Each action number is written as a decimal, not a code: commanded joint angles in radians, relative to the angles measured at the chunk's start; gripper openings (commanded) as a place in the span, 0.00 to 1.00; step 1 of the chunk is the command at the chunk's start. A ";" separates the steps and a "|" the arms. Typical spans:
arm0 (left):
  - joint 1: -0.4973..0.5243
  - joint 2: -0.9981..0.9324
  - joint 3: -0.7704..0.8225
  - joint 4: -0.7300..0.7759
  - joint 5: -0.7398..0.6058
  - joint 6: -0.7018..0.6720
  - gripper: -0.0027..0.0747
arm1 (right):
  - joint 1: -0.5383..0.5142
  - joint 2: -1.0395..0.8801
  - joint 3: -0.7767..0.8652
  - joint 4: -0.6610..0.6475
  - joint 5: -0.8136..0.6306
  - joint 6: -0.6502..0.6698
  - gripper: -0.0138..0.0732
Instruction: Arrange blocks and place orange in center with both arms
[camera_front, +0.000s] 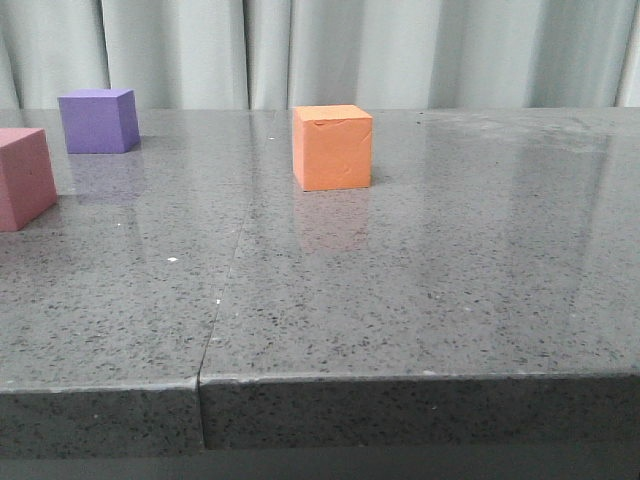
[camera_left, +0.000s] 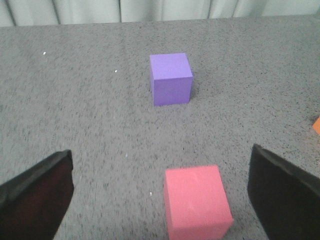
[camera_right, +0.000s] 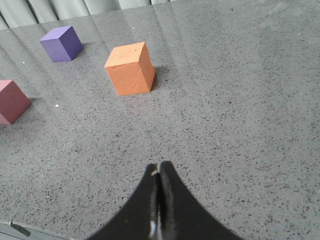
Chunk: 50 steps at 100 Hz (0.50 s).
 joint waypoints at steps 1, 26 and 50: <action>0.003 0.059 -0.102 -0.065 -0.047 0.090 0.90 | 0.001 0.006 -0.023 -0.013 -0.076 -0.010 0.08; 0.003 0.267 -0.341 -0.296 0.064 0.318 0.90 | 0.001 0.006 -0.023 -0.013 -0.076 -0.010 0.08; 0.003 0.427 -0.555 -0.543 0.206 0.628 0.90 | 0.001 0.006 -0.023 -0.013 -0.076 -0.010 0.08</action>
